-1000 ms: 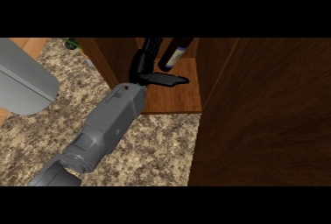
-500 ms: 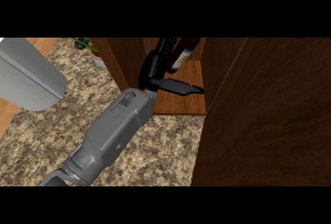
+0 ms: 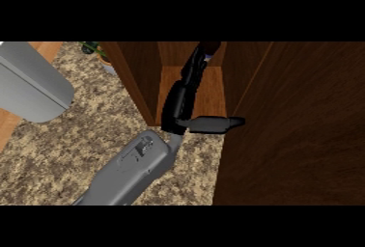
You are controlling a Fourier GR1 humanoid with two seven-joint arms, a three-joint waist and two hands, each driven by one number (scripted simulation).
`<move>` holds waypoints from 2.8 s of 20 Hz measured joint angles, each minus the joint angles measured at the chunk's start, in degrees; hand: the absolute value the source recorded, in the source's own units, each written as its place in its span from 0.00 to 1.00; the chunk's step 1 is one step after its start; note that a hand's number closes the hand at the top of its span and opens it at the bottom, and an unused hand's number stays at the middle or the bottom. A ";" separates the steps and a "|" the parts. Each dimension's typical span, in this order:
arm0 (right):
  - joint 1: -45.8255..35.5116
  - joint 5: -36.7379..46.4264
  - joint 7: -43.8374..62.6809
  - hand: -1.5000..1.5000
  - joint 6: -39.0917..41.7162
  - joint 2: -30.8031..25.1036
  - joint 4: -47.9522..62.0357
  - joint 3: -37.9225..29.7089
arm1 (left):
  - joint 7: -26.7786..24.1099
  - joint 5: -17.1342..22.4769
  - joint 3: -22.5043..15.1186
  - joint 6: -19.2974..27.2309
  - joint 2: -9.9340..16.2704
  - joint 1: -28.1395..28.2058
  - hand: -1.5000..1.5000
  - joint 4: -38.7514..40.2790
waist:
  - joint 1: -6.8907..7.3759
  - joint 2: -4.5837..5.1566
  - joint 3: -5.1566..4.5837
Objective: Pick up the wine, place it into the cabinet and close the cabinet
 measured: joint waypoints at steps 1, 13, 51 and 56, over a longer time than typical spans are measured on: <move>-0.05 0.10 -0.06 0.00 -0.12 0.05 0.01 0.12 | 0.41 -0.24 -1.71 2.38 0.24 1.56 0.00 -2.75 | -0.04 0.04 0.01; -0.73 1.64 0.44 0.00 -1.43 -0.53 -0.47 1.70 | 3.33 -5.04 -13.04 15.03 1.00 20.98 1.00 -29.32 | -0.48 0.33 -0.01; -22.68 7.40 -4.33 1.00 -11.26 13.87 22.22 35.95 | -10.51 24.29 23.25 -35.07 47.91 67.37 1.00 -56.31 | 1.89 0.28 -0.22; -30.82 7.42 -9.96 1.00 -15.60 14.01 35.98 35.17 | -10.00 27.74 27.97 -41.36 49.69 69.59 1.00 -54.18 | 2.31 0.54 -0.18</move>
